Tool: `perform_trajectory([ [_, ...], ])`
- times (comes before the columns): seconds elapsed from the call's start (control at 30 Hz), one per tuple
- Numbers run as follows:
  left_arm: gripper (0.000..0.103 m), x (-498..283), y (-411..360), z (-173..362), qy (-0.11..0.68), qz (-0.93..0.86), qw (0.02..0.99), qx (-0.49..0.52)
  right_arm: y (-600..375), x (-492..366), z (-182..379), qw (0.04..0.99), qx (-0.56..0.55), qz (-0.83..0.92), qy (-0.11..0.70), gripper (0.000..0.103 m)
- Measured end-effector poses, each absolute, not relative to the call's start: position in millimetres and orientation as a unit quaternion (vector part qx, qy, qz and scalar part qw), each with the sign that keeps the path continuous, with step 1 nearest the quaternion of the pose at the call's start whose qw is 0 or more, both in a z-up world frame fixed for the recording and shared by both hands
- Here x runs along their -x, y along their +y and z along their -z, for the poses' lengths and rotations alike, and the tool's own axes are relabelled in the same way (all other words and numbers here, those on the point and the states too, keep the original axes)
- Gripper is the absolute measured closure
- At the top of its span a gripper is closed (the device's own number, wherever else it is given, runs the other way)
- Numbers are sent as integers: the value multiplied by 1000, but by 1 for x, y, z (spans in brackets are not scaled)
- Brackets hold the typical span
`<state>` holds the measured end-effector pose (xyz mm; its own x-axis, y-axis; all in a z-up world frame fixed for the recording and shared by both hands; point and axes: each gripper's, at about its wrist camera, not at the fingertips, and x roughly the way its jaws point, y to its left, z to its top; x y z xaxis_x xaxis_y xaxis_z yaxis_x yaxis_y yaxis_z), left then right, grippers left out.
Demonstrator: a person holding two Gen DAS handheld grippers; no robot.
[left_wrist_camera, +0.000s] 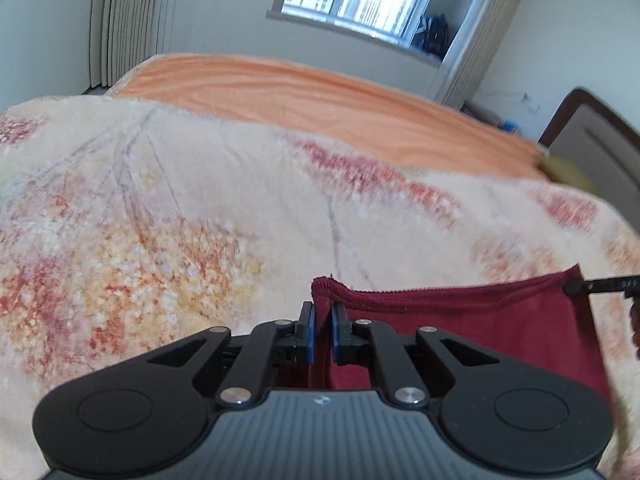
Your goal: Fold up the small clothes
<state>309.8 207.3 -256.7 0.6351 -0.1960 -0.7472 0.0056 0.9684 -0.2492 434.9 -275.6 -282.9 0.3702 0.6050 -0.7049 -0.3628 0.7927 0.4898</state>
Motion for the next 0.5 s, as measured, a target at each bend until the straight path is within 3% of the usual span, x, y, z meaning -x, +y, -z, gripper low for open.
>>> perform_trajectory([
  [0.1,95,-311,203,265,434,41,895,97,-272,-434,295,818,-111,-278,491,94],
  [0.2,90,-305,210,262,431,25,896,101,-276,-429,295,825,-107,-259,491,84],
  [0.23,84,-301,213,260,427,18,898,104,-278,-429,293,829,-103,-246,491,73],
  [0.27,78,-297,215,256,421,10,901,105,-281,-427,289,835,-100,-235,487,69],
  [0.5,74,-284,199,233,390,-25,919,56,-267,-410,263,859,-56,-228,456,69],
])
